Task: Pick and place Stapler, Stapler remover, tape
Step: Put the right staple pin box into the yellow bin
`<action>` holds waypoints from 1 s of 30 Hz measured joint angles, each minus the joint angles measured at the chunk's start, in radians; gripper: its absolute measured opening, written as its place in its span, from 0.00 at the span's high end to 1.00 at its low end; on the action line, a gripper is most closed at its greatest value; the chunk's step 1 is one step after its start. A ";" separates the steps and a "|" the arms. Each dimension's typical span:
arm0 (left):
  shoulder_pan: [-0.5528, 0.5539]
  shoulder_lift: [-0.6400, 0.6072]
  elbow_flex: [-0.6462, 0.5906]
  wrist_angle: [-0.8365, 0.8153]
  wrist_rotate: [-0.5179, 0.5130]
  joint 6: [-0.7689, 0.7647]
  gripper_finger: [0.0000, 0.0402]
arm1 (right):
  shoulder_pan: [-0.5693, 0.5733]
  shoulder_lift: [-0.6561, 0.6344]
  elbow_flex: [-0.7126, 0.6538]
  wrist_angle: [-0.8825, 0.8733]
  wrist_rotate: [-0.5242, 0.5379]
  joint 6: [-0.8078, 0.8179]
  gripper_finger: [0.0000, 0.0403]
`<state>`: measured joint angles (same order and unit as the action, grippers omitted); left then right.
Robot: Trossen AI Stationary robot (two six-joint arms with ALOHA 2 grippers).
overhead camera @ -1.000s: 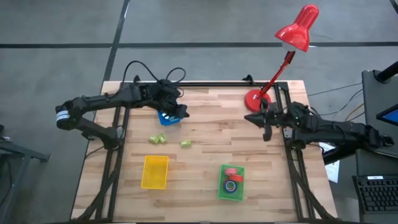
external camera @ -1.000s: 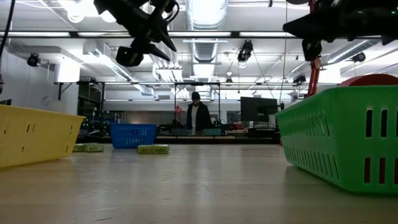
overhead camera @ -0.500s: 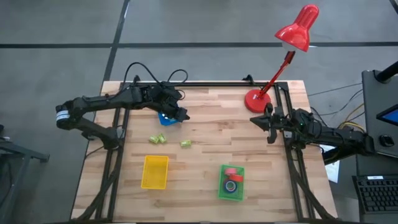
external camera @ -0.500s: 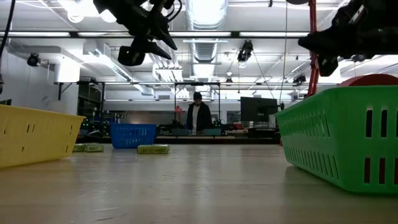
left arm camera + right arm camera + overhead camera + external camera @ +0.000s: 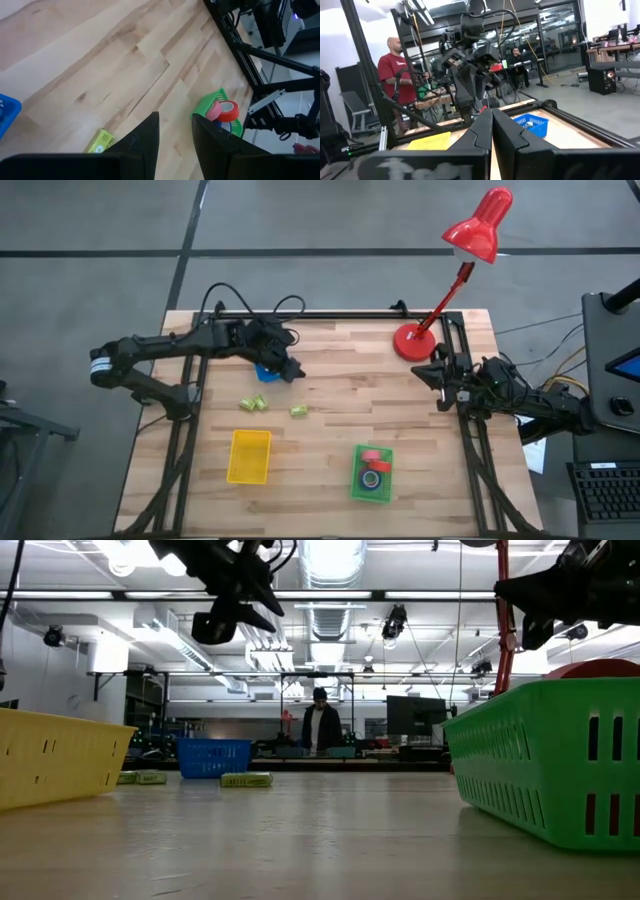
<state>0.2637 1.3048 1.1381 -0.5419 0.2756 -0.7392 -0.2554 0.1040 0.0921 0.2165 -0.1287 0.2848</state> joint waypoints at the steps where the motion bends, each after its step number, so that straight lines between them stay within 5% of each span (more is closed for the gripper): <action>1: -0.003 0.000 0.000 0.000 0.000 0.000 0.71 | 0.000 0.001 0.000 0.000 0.000 0.000 0.98; 7: -0.013 0.000 -0.001 0.001 -0.012 -0.025 0.70 | 0.000 0.009 0.000 -0.002 -0.002 0.001 0.98; 12: -0.020 0.020 -0.009 0.004 -0.004 0.004 0.59 | 0.000 0.009 0.000 -0.002 -0.002 0.000 0.98; 19: -0.114 0.085 -0.015 -0.044 -0.045 0.507 0.42 | 0.000 0.010 0.000 -0.003 -0.002 0.003 0.98; 30: -0.137 0.244 -0.069 -0.041 -0.120 0.584 0.41 | 0.000 0.011 0.000 -0.002 -0.002 0.003 0.98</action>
<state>0.1268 1.5487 1.0687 -0.5830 0.1555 -0.1551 -0.2554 0.1146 0.0925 0.2142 -0.1303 0.2874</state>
